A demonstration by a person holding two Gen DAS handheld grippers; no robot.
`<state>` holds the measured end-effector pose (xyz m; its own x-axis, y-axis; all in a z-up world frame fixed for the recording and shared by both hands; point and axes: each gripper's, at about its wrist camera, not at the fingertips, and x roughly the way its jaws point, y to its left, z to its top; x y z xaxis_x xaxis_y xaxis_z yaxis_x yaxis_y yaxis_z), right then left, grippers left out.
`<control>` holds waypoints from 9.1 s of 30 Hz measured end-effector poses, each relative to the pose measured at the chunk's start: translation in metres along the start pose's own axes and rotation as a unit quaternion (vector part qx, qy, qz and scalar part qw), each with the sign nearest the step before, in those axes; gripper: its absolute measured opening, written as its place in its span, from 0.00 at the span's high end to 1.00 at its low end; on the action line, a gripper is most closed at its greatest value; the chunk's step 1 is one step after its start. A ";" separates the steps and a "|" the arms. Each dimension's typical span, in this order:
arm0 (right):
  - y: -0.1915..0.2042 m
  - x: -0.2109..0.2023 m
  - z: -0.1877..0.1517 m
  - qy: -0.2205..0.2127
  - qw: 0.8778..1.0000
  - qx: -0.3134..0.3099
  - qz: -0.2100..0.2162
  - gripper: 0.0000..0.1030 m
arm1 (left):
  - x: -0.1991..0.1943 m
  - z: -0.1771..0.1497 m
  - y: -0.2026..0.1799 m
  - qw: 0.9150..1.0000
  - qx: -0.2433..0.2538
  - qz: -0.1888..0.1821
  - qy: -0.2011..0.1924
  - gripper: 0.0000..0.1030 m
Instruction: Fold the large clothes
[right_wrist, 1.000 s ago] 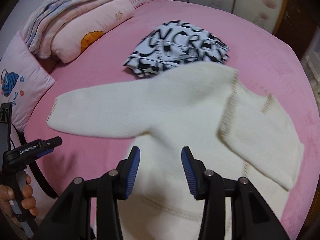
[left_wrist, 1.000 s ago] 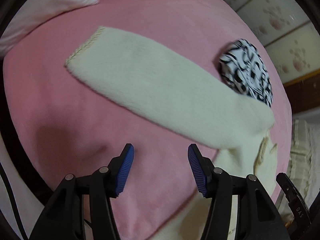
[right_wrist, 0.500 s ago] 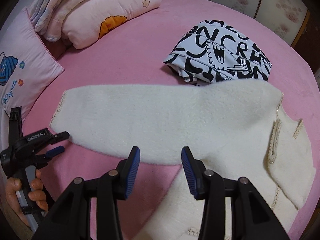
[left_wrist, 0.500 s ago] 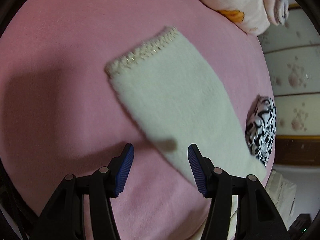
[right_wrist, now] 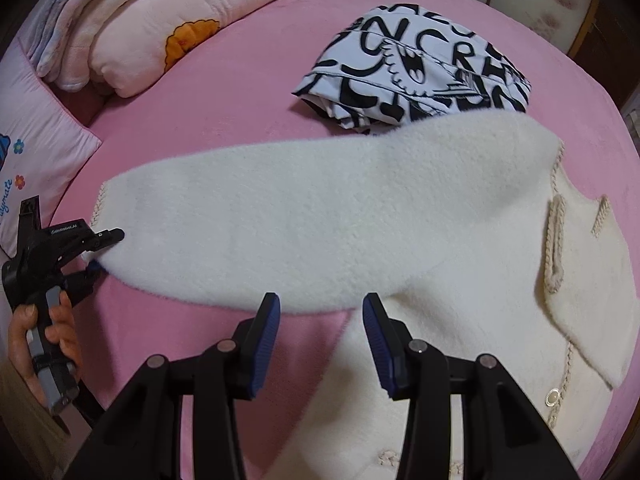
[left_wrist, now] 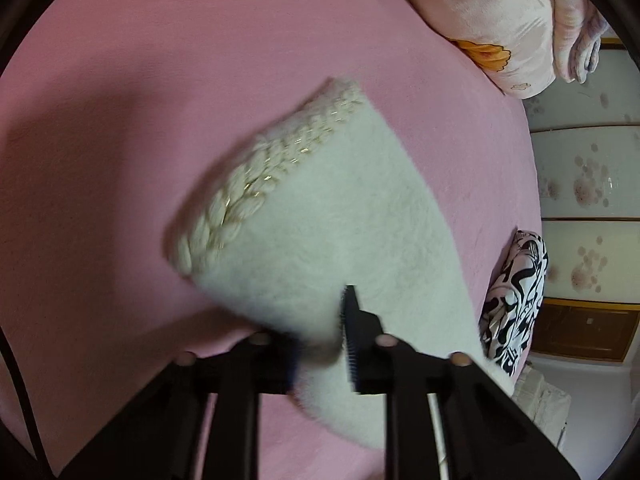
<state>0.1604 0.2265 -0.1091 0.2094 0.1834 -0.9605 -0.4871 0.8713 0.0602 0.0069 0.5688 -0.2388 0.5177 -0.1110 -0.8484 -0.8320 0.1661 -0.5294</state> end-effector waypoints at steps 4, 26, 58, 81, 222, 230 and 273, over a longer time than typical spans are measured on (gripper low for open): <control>-0.029 -0.003 -0.012 0.002 0.999 0.036 -0.003 0.58 | -0.024 -0.015 -0.043 0.998 0.057 -0.001 -0.034 0.90; -0.286 -0.053 -0.143 -0.015 0.969 0.239 -0.056 0.58 | 0.070 -0.430 -0.335 0.843 0.516 -0.050 0.142 0.68; -0.283 -0.001 -0.080 -0.021 0.991 0.118 0.066 0.87 | 0.055 -0.323 -0.252 0.906 0.407 0.103 0.062 0.51; -0.387 0.004 -0.075 -0.043 0.975 0.218 -0.009 0.48 | 0.097 -0.283 -0.299 0.894 0.437 0.095 0.003 0.51; -0.383 -0.063 -0.464 0.060 0.945 0.320 0.003 0.49 | -0.007 -0.397 0.024 0.858 0.441 0.191 0.181 0.31; -0.374 -0.047 -0.460 0.065 0.945 0.321 -0.015 0.46 | 0.001 -0.382 0.021 0.856 0.438 0.195 0.193 0.21; -0.449 -0.204 -0.197 -0.108 0.945 0.284 0.124 0.91 | -0.057 -0.307 -0.293 0.962 0.225 -0.045 0.146 0.95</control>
<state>0.1695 -0.2922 0.0060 0.3473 0.4486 -0.8235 -0.0238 0.8821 0.4704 0.1598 0.2262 -0.0329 0.4512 -0.4049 -0.7953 -0.5812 0.5429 -0.6062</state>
